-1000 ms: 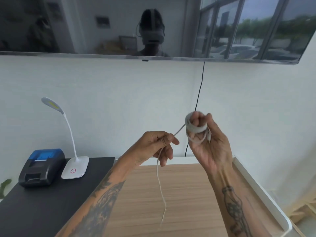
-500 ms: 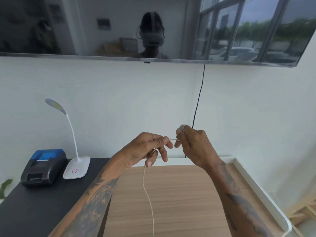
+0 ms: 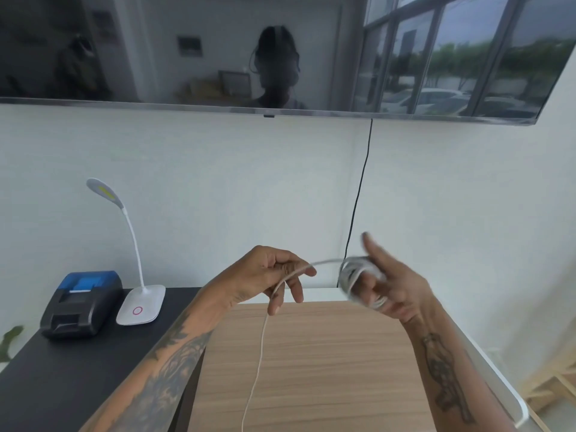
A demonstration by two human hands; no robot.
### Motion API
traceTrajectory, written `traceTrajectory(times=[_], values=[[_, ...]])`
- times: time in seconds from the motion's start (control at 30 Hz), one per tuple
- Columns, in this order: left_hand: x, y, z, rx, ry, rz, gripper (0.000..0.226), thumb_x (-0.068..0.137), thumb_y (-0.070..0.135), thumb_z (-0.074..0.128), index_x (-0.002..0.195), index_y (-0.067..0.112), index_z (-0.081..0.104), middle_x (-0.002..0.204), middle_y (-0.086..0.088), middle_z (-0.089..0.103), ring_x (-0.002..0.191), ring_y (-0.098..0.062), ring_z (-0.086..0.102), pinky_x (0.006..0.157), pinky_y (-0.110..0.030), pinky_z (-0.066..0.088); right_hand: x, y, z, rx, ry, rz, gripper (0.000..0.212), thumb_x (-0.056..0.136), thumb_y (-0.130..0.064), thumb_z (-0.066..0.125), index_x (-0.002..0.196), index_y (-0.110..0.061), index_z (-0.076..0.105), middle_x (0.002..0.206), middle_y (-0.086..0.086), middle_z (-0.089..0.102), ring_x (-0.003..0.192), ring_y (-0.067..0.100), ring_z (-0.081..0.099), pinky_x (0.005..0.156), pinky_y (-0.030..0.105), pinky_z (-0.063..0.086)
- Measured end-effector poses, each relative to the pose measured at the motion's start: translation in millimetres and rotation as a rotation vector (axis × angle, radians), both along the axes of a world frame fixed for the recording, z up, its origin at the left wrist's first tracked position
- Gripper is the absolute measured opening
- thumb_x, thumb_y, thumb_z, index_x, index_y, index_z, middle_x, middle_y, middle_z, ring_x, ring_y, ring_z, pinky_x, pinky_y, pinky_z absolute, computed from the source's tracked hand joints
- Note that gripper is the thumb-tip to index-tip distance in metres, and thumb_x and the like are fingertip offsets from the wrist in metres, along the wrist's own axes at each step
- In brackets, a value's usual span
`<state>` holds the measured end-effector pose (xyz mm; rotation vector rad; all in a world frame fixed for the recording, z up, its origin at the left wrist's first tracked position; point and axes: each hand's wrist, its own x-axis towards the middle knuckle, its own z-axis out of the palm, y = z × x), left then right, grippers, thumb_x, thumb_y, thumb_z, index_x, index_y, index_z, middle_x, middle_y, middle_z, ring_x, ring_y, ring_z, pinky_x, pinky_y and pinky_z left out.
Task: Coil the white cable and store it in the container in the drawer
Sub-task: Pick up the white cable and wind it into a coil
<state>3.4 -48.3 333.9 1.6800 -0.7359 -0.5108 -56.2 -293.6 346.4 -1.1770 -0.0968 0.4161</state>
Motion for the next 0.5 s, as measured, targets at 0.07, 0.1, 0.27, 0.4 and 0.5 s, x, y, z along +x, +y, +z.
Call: traceTrajectory(times=[0.07, 0.1, 0.27, 0.4, 0.5], values=[[-1, 2, -3, -0.065, 0.036, 0.020, 0.025, 0.100, 0.034, 0.057, 0.106, 0.021, 0.078, 0.073, -0.008, 0.077, 0.029, -0.009, 0.048, 0.042, -0.020, 0.042, -3, -5, 4, 0.472, -0.021, -0.050, 0.038, 0.078, -0.043, 0.078, 0.061, -0.009, 0.072, 0.053, 0.002, 0.071, 0.047, 0.009, 0.070, 0.050, 0.015, 0.056], [-1, 2, -3, -0.110, 0.067, 0.039, 0.030, 0.100, 0.040, 0.056, 0.105, 0.020, 0.078, 0.073, -0.009, 0.077, 0.026, -0.007, 0.042, 0.040, -0.018, 0.037, -3, -4, 7, 0.644, -0.069, -0.045, 0.034, 0.084, -0.036, 0.072, 0.068, -0.007, 0.074, 0.062, 0.005, 0.076, 0.058, 0.011, 0.075, 0.060, 0.016, 0.059], [-4, -15, 1, -0.183, 0.067, 0.106, 0.063, 0.090, 0.069, 0.047, 0.100, 0.016, 0.079, 0.068, -0.012, 0.074, 0.027, -0.007, 0.031, 0.040, -0.022, 0.027, 8, 19, 24, 0.983, -0.162, -0.349, 0.026, 0.096, -0.007, 0.051, 0.108, 0.008, 0.069, 0.105, 0.014, 0.077, 0.110, 0.022, 0.069, 0.103, 0.023, 0.047], [-11, -28, -2, -0.005, -0.074, 0.094, 0.052, 0.091, 0.064, 0.051, 0.101, 0.021, 0.077, 0.070, -0.007, 0.076, 0.031, -0.011, 0.032, 0.036, -0.018, 0.027, 28, 29, 19, 0.600, -0.321, -0.631, 0.020, 0.099, 0.003, 0.042, 0.104, 0.014, 0.058, 0.125, 0.015, 0.068, 0.114, 0.009, 0.062, 0.094, 0.018, 0.046], [-10, -24, 2, -0.011, -0.075, 0.119, 0.042, 0.096, 0.055, 0.054, 0.095, 0.020, 0.076, 0.072, -0.009, 0.078, 0.030, -0.010, 0.031, 0.034, -0.017, 0.028, 33, 33, 5, -0.607, -0.726, -0.880, 0.017, 0.102, -0.009, 0.044, 0.093, 0.000, 0.055, 0.111, 0.000, 0.075, 0.099, 0.006, 0.068, 0.078, 0.018, 0.045]])
